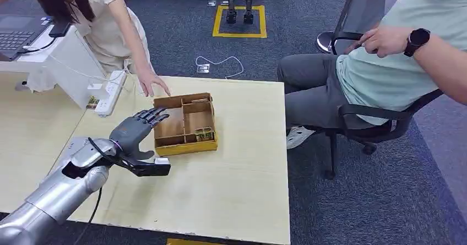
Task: Pass the card to the sensor for recognition and then transmit it.
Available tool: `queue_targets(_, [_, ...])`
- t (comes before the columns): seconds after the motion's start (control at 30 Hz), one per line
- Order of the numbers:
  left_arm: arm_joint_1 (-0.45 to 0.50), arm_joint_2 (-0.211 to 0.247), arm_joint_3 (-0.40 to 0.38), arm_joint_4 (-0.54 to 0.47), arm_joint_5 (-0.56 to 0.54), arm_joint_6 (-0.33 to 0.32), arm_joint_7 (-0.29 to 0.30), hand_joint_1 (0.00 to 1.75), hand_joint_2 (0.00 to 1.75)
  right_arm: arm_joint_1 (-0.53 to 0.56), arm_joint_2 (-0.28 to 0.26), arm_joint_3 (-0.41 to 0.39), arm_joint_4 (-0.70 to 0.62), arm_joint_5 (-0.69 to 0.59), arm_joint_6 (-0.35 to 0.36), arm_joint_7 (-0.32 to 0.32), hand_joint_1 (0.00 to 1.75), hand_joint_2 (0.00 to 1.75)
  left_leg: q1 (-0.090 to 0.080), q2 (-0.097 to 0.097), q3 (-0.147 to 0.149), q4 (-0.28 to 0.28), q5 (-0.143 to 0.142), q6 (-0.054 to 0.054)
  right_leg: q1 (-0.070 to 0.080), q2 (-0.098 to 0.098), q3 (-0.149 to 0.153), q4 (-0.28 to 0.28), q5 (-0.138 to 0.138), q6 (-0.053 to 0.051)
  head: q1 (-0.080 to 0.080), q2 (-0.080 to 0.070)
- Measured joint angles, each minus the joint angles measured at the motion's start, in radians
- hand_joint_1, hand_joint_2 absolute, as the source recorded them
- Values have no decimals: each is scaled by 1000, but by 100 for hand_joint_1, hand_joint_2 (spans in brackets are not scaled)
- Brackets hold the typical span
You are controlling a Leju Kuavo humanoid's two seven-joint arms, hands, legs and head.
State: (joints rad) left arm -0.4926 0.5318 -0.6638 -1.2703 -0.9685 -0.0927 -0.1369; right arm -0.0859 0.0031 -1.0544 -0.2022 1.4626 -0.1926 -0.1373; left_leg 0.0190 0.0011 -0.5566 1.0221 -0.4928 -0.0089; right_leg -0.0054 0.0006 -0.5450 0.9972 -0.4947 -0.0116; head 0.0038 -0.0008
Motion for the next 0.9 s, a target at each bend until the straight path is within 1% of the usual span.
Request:
queue_targets(0.27, [0,-2,0,0,0,0,-3,0,175,0,0,0,0,0,0,0,0,175,0,0,0,0,0,0,0,0,0,0,0,0,0,0])
queue_targets(0.33, [0,-2,1,0,5,-3,-11,0,175,0,0,0,0,0,0,0,0,175,0,0,0,0,0,0,0,0,0,0,0,0,0,0])
queue_targets(0.47, [5,11,2,-13,28,-38,-23,0,175,0,0,-3,0,-1,0,0,0,175,0,0,0,0,0,0,0,0,0,0,0,0,0,0])
queue_targets(0.67, [27,54,2,-49,32,-89,-26,0,175,0,0,-6,0,0,0,0,0,175,0,0,0,0,0,0,0,0,0,0,0,0,0,0])
queue_targets(0.8, [38,99,2,-57,26,-127,-21,0,175,1,0,-6,0,0,0,0,0,175,0,1,0,0,0,0,0,1,0,0,0,0,0,0])
queue_targets(0.83, [44,116,1,-64,31,-136,-21,0,175,1,0,-6,0,0,0,0,0,175,0,2,0,0,0,0,0,2,-1,0,0,0,0,0])
queue_targets(0.9, [55,140,0,-76,43,-140,-22,0,175,1,0,-7,0,1,0,0,0,175,0,2,0,0,0,0,0,2,-1,0,0,0,0,0])
